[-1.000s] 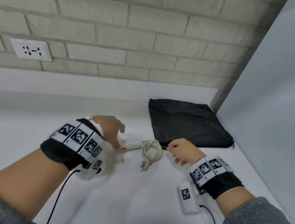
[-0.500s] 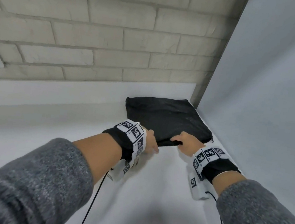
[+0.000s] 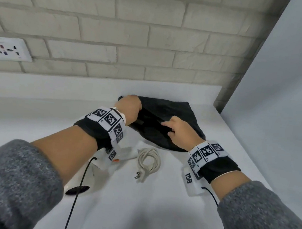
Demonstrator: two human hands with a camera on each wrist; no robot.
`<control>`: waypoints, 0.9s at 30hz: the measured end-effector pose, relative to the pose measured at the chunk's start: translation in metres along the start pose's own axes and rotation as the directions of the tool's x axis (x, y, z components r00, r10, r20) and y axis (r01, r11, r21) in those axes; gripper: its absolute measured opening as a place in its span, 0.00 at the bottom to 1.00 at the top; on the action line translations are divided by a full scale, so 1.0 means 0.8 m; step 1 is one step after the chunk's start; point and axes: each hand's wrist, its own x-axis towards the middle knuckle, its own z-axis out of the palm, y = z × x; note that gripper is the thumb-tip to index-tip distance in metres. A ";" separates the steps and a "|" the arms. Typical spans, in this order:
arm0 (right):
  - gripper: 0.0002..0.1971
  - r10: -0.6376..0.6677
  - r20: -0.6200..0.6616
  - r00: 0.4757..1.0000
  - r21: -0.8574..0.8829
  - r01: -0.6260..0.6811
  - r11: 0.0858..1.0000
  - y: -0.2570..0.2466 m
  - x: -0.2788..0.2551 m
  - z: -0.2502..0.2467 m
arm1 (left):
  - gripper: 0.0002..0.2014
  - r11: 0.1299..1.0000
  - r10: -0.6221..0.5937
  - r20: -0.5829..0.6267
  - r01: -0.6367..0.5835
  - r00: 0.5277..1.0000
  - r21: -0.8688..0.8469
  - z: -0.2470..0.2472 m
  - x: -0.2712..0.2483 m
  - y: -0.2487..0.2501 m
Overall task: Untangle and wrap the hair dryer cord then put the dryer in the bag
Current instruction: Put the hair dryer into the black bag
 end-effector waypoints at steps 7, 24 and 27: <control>0.16 -0.359 0.123 0.925 0.156 0.340 0.927 -0.091 0.009 0.012 | 0.17 0.989 -0.149 -0.127 0.146 0.981 -0.035 -0.025 -0.061 -0.104; 0.19 -0.294 0.502 0.813 -0.106 0.395 0.912 -0.096 -0.006 0.058 | 0.15 0.957 -0.278 -0.063 0.271 0.958 -0.106 0.028 -0.135 -0.175; 0.17 -0.228 0.551 0.803 0.024 0.257 0.966 -0.084 -0.016 0.053 | 0.15 0.951 -0.286 -0.066 0.275 0.956 -0.141 0.033 -0.133 -0.174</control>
